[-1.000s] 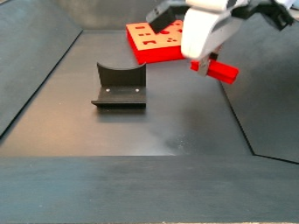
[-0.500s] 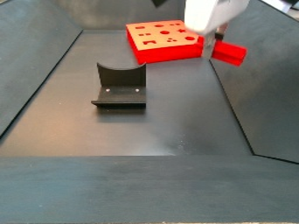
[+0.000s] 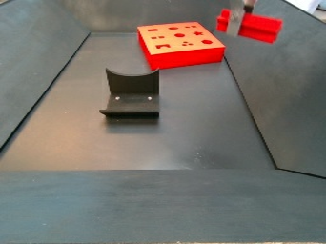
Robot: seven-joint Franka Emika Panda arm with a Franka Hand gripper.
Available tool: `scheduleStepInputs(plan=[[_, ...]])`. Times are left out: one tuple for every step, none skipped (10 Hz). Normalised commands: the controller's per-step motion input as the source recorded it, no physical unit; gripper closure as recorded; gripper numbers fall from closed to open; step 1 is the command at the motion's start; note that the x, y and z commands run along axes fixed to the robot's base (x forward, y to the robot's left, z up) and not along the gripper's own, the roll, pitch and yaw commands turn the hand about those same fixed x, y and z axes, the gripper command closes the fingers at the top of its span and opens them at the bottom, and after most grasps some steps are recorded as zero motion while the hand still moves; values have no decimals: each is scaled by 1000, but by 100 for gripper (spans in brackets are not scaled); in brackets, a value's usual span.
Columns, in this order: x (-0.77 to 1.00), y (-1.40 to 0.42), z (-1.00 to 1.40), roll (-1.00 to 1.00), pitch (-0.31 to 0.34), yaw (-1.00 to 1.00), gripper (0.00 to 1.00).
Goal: Pick up the star object. Move up. Place the star object on the fixture. Regrasp the star object. Move to above the board. Insert the star object.
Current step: Place the star object on the fixture.
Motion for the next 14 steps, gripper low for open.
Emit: scheduleStepInputs(plan=[[1000,-142,47,83,58,-1000,100],[1000,-118,29,88,74,-1000,100],[1000,-106,30,97,85,-1000,100],[1000,-96,26,107,100,-1000,100],[1000,-85,22,113,118,-1000,100],[1000,-78,17,114,139,-1000,100],[1000,-67,16,125,175,-1000,100],[1000,-57,14,137,218,-1000,100],[1000,-49,12,145,283,-1000,100],[1000,-42,13,123,307,-743,100],[1000,-33,9,88,284,-429,100],[1000,-28,6,75,266,-316,100],[1000,-21,6,65,233,-166,100],[1000,-19,2,62,218,-122,100]])
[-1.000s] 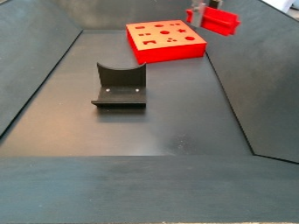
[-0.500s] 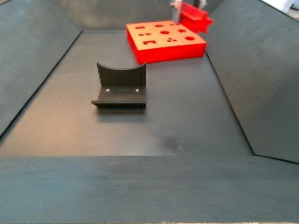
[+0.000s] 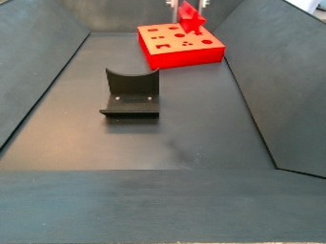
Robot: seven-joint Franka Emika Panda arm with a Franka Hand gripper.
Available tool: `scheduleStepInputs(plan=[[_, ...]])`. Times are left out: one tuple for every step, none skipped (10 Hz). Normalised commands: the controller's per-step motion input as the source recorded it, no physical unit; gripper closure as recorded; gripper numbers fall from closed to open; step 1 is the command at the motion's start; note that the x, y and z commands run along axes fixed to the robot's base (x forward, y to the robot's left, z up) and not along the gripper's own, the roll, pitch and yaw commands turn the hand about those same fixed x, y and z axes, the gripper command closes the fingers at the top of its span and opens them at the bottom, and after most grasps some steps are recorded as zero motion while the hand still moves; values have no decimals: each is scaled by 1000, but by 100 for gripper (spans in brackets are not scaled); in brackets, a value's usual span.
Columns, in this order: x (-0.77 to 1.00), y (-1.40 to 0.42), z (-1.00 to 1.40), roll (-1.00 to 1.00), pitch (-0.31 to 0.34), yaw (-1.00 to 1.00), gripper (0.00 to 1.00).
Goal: Pick up the star object. Move up. Place the star object on the fixture. Regrasp the star object. Move to above the board. Insert the star object.
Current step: Place the star object on the fixture.
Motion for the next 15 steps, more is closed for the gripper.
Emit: scheduleStepInputs(plan=[[1000,144,-52,-1000,-46,-127,100],[1000,157,-53,-1000,-49,-117,100],[1000,159,-46,-1000,-47,-114,100],[1000,131,-43,-1000,-42,-112,100],[1000,117,-31,-1000,-27,-111,100],[1000,112,-24,-1000,-16,-111,100],[975,97,-7,-1000,10,-108,100],[866,83,-11,-1000,21,-109,100],[760,65,-15,-1000,29,-109,100],[652,55,-10,-1000,37,-112,100],[474,49,-8,-1000,50,-122,100],[401,49,-10,-1000,57,-127,100],[300,49,-9,-896,56,-123,100],[165,47,-11,-676,49,-110,100],[53,49,-9,-448,32,-102,100]])
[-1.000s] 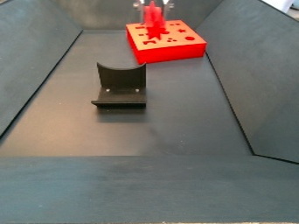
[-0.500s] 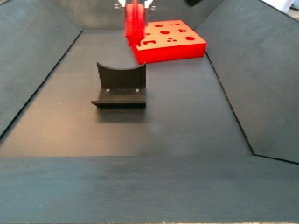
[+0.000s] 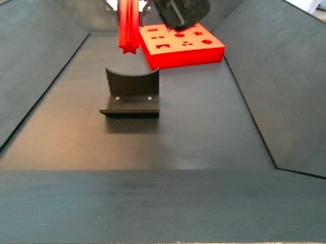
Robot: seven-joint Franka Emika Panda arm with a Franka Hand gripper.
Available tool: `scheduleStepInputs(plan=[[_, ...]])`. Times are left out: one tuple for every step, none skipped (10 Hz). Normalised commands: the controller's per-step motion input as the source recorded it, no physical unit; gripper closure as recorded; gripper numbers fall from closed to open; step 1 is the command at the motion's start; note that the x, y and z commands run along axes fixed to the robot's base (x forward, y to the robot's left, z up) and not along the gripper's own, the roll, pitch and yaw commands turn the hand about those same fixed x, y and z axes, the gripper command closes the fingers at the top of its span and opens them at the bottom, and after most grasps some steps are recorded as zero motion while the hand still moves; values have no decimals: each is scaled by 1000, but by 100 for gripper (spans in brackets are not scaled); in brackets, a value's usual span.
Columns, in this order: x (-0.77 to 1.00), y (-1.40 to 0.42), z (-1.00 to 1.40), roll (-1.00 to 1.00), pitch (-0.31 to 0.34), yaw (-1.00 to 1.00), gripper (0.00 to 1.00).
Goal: Pick up the star object. Move up. Place the star object on the fixture. Regrasp the star object. Move to above the board. Insert the star object.
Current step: Place the star object on the fixture.
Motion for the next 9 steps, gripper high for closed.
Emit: scheduleStepInputs(plan=[[33,46,-2,-330,11,-96,100],[115,128,-1000,-1000,158,-53,100],[119,132,-1000,-1000,155,-58,100],[129,140,-1000,-940,170,-93,100],[141,135,-1000,-804,176,-112,100],[151,139,-1000,-542,133,-153,100],[154,141,-1000,-433,112,-166,100],[166,132,-1000,-246,68,-172,100],[169,131,-1000,-187,36,-169,100]])
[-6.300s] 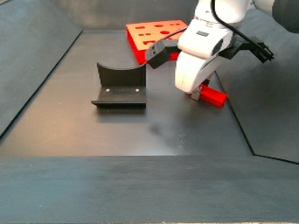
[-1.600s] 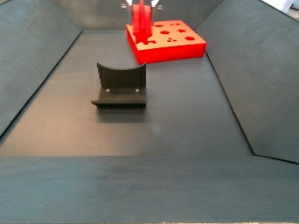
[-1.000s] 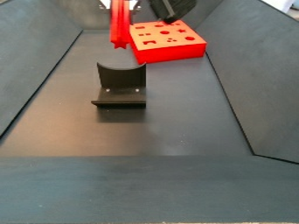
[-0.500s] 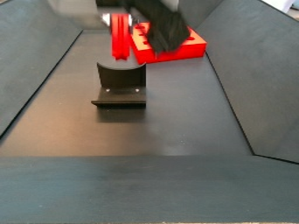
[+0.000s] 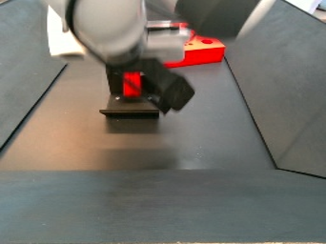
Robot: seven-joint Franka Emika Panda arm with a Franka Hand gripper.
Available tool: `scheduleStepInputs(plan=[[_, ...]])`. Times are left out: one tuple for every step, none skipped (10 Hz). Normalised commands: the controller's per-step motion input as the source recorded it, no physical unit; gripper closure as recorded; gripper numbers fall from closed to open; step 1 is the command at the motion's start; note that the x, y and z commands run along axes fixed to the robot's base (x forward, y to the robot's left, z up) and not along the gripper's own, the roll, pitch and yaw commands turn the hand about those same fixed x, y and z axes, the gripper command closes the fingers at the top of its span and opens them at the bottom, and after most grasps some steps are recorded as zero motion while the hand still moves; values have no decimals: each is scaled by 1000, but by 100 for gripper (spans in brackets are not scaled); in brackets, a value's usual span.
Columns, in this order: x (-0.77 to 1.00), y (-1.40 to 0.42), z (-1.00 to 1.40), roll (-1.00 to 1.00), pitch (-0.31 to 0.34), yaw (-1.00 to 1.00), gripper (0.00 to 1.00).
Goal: Pick up the star object. Move up. Place the star object on the fixture. Regrasp the star object. Move to above the board. Insert the star object.
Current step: Place the star object on the fixture, then regrasp the star object.
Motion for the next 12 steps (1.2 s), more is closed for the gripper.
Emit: scheduleStepInputs(plan=[[131,108,-729,-157,2,-158,100],[115,88,-597,-147,-11,-148,100],[90,62,-350,-126,-37,-122,100],[65,56,-213,-113,-51,-108,100],[44,38,-195,-104,-53,-89,100],[44,38,-195,-104,-53,-77,100],[44,37,-195,-104,-53,-61,100],[0,0,0,0,0,0,0],[0,0,1000,-66,0,-9,0],[-9,2,1000,-64,6,-2,0],[-24,8,1000,-48,7,6,0],[-29,9,1000,-34,5,6,0]])
